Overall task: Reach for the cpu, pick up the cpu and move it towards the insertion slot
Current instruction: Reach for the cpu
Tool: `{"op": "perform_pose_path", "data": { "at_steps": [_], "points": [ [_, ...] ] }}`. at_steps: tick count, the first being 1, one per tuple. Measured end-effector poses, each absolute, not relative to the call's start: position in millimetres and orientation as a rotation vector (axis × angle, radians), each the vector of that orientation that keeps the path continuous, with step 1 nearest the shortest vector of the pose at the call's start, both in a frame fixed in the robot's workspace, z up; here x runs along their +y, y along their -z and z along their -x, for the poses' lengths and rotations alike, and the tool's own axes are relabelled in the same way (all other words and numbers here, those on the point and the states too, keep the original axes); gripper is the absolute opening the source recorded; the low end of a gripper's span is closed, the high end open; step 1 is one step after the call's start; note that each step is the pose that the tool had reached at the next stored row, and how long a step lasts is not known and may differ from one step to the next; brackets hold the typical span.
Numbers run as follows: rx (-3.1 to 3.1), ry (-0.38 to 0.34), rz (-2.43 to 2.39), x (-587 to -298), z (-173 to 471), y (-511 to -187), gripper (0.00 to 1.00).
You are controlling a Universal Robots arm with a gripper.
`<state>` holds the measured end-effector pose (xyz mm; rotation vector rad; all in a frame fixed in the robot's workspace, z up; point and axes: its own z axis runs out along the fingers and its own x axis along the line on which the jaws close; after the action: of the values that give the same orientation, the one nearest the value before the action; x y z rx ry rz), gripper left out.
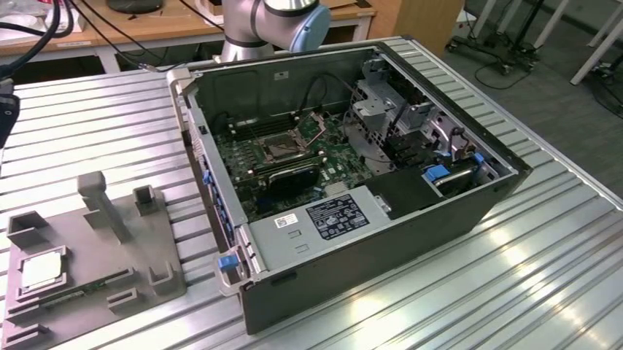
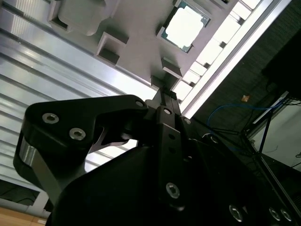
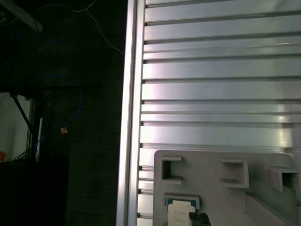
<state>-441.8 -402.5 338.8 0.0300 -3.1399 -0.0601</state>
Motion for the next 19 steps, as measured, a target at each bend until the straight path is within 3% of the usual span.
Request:
{"op": "perform_pose_path", "data": {
  "at_steps": [19],
  "points": [
    [-3.14,0.06,-0.03,-403.6,452.9,-333.2,0.11]
  ]
}}
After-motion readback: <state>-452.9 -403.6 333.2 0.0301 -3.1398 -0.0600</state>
